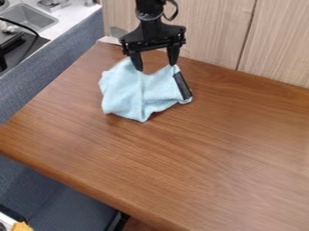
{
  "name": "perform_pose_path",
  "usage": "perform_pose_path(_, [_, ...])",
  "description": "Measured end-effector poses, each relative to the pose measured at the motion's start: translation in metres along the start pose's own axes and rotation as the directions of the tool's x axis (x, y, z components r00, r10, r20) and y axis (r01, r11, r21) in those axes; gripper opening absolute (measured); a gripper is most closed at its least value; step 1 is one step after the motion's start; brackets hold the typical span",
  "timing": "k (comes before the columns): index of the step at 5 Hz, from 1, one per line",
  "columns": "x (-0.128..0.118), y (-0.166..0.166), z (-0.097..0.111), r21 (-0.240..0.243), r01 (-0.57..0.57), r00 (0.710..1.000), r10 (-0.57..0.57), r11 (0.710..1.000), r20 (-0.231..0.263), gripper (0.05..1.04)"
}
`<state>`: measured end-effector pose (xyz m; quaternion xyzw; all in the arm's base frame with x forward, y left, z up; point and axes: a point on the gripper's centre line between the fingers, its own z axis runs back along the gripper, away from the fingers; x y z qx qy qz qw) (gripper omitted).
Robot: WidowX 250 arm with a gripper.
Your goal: Fold the cloth from the bottom to the top
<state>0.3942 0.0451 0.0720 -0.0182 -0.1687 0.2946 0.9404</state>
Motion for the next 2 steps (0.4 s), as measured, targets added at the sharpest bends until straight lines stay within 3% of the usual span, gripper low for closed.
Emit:
perform_pose_path(1, [0.0054,-0.0001,0.0382,-0.021,0.001,1.0,-0.001,1.0,0.03,1.001])
perform_pose_path(2, [0.0017,0.0067,0.0476,0.032,0.001,0.999,-0.003,0.999,0.042,1.001])
